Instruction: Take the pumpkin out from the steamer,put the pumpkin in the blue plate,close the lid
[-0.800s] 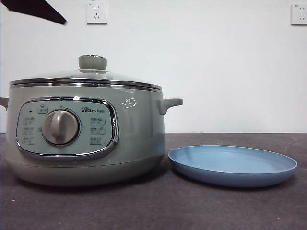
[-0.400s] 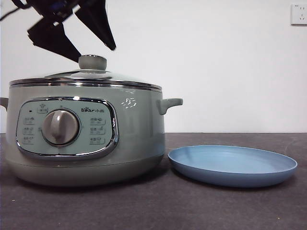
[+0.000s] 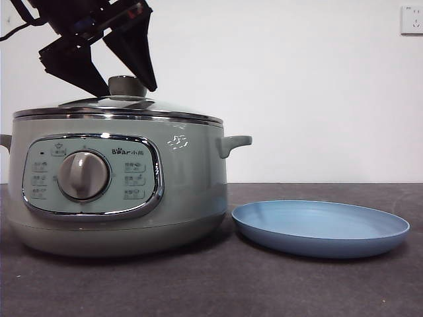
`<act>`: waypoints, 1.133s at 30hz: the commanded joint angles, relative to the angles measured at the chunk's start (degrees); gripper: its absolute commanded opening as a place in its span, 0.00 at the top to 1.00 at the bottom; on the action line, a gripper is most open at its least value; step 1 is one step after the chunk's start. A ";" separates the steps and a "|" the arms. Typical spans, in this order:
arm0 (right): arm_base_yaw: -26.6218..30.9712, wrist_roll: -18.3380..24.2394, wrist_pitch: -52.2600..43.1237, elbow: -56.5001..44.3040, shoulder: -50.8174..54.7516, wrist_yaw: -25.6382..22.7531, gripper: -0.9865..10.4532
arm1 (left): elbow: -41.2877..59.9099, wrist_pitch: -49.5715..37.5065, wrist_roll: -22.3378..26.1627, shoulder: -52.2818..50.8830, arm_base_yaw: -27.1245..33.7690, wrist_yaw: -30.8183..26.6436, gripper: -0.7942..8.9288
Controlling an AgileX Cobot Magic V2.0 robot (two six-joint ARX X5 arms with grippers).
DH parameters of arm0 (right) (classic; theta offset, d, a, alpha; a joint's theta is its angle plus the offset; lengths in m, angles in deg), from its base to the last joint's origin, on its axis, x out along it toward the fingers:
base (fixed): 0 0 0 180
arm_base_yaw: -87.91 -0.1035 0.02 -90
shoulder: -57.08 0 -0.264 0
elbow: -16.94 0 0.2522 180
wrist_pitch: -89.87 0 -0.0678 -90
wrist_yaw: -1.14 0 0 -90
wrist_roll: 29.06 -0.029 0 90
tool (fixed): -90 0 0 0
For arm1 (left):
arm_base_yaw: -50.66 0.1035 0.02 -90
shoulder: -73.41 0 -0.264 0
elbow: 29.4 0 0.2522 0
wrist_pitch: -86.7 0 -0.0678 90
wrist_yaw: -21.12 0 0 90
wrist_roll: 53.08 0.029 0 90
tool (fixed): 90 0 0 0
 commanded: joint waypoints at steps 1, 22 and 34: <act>-0.09 -0.44 -0.24 0.20 0.00 -0.15 0.48 | 0.11 0.26 0.85 0.17 -0.22 -0.15 0.73; -0.09 -1.03 -2.19 0.20 0.00 4.17 0.48 | -0.61 -2.80 2.10 -2.91 -0.26 -5.38 0.93; -7.37 -4.04 -11.39 1.20 -5.81 15.19 0.48 | -0.61 -2.56 2.12 -19.19 -0.26 -16.48 0.93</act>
